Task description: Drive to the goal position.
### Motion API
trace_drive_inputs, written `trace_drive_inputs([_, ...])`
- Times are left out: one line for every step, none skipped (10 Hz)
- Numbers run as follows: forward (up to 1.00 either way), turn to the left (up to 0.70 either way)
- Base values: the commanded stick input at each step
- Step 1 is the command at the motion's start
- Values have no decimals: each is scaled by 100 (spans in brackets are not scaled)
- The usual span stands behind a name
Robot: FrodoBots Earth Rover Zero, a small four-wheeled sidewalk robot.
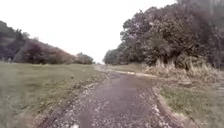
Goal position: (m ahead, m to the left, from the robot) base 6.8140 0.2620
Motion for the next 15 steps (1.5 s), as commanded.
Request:
trace_drive_inputs([99, 0])
trace_drive_inputs([99, 0])
trace_drive_inputs([99, 0])
trace_drive_inputs([99, 0])
trace_drive_inputs([99, 0])
trace_drive_inputs([99, 0])
trace_drive_inputs([99, 0])
trace_drive_inputs([99, 0])
trace_drive_inputs([99, 0])
trace_drive_inputs([99, -8])
trace_drive_inputs([99, -29])
trace_drive_inputs([99, -36])
trace_drive_inputs([99, -40])
trace_drive_inputs([99, -38])
trace_drive_inputs([99, -31])
